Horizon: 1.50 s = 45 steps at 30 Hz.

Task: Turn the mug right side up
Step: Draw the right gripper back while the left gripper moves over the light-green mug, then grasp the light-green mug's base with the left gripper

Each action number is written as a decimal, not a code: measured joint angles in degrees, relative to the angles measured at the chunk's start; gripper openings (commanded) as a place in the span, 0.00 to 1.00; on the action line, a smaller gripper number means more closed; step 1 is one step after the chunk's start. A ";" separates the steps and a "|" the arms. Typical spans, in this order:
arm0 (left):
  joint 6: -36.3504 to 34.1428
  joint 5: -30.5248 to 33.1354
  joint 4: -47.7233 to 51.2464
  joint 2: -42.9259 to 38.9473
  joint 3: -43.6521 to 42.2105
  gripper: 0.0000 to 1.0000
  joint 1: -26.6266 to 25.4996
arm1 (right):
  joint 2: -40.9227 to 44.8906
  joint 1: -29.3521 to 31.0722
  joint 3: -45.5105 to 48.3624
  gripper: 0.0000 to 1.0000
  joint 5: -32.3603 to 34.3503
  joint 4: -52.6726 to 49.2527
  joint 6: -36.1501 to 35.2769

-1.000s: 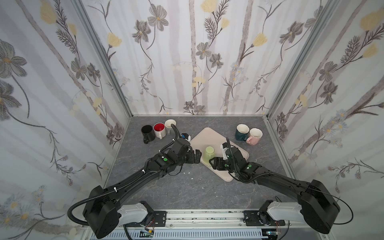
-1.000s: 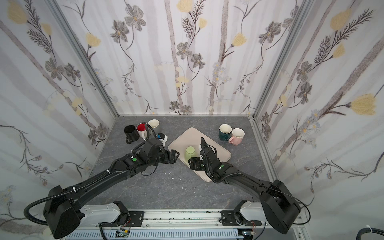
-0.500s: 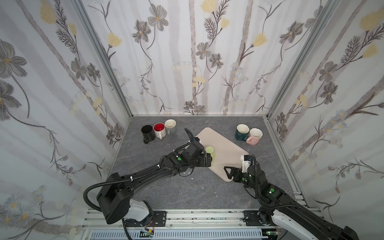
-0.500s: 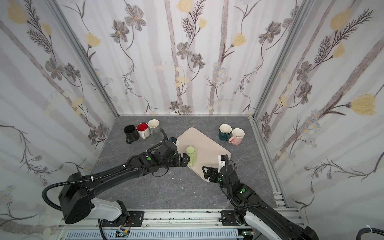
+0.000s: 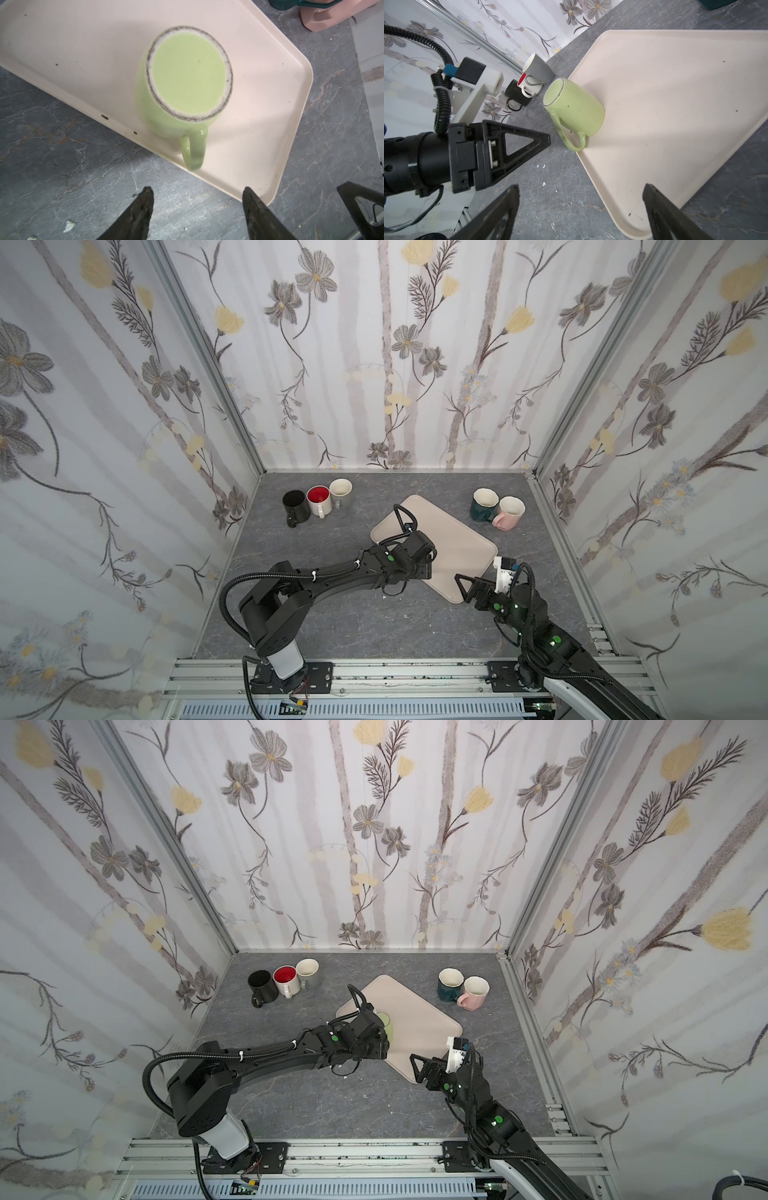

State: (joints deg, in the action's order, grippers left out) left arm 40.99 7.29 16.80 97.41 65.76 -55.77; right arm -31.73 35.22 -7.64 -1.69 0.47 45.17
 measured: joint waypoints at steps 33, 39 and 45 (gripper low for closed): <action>1.05 7.13 7.34 12.55 12.24 0.20 0.00 | 3.61 -1.84 2.89 0.93 -2.64 -3.37 0.87; 0.92 7.72 8.83 14.84 14.51 0.20 0.00 | 3.61 -1.90 2.93 0.93 -2.71 -3.32 1.16; 0.28 7.89 9.62 16.22 16.17 0.10 0.04 | 3.63 -1.99 3.21 0.93 -2.89 -3.32 1.22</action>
State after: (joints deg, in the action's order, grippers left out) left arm 41.28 15.18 26.41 113.62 81.93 -55.72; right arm -28.10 33.23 -4.43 -4.58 -2.85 46.39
